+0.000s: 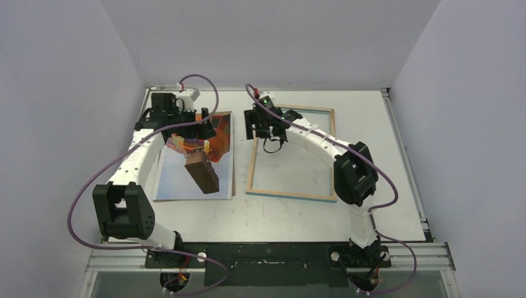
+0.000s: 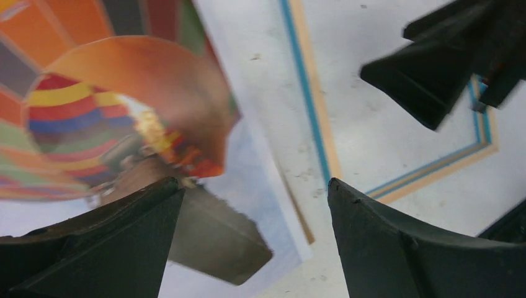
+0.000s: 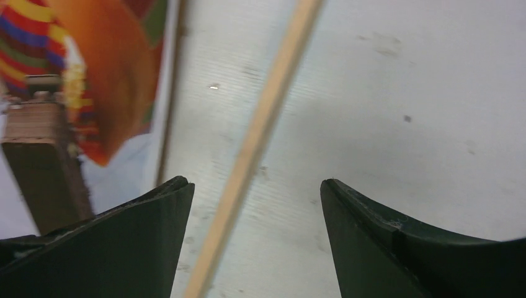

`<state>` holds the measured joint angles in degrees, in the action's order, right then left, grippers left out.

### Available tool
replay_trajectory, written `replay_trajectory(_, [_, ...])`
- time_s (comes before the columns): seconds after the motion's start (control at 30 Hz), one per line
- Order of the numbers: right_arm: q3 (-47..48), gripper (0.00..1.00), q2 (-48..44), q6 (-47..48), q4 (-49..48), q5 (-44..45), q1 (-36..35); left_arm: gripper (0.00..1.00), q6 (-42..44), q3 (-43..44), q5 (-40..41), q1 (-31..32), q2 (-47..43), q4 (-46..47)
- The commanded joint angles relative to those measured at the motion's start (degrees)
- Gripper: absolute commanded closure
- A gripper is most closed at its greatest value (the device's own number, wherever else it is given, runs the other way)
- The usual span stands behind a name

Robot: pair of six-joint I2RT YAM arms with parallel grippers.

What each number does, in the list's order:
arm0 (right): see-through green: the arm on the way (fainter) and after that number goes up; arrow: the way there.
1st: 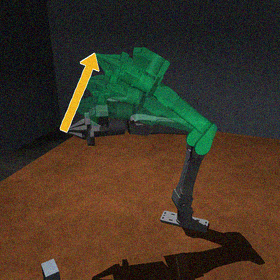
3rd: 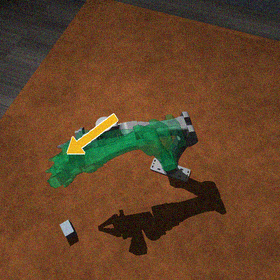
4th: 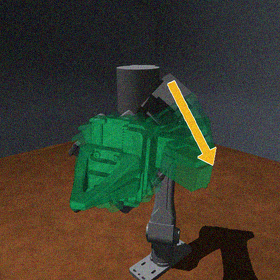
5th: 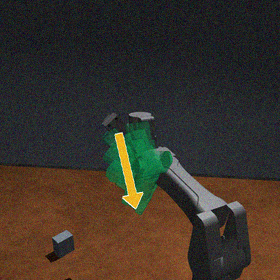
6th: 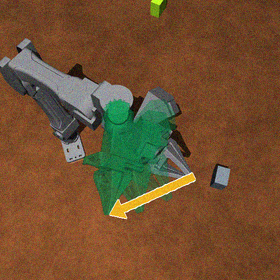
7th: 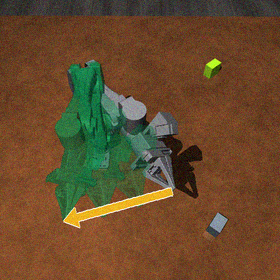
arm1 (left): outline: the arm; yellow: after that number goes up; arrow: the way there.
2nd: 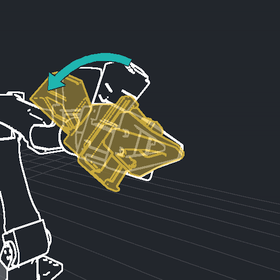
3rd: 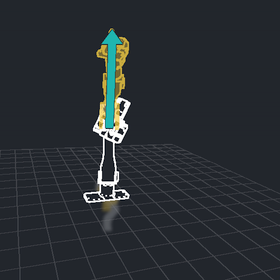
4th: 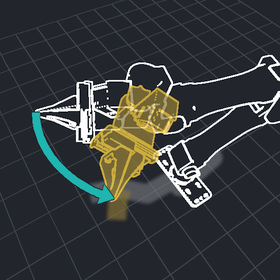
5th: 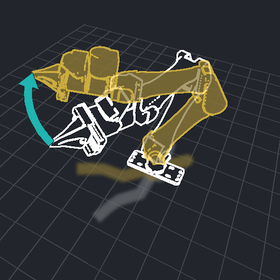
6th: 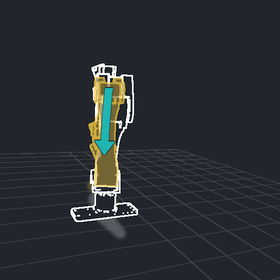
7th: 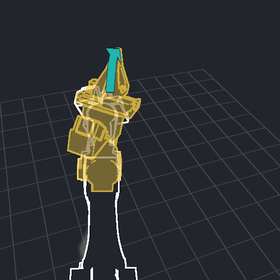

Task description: Put the photo into the frame

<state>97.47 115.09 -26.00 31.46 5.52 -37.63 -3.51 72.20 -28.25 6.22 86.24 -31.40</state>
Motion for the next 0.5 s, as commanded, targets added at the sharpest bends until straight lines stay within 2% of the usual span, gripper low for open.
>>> replay_trajectory(0.0, [6.95, 0.23, 5.97, -3.28, -3.57, -5.90, -2.54, 0.14, 11.60, 1.23, 2.26, -11.67, 2.71, -10.63])
replay_trajectory(0.17, [14.54, 0.22, 13.21, -4.29, -4.34, -9.92, -3.27, 0.19, 16.96, 1.50, 4.17, -22.54, 8.07, -11.86])
replay_trajectory(0.47, [22.55, 0.21, 21.63, -6.41, -7.80, -13.02, -1.79, 0.37, 19.19, 0.54, 11.27, -26.50, 14.45, -5.93])
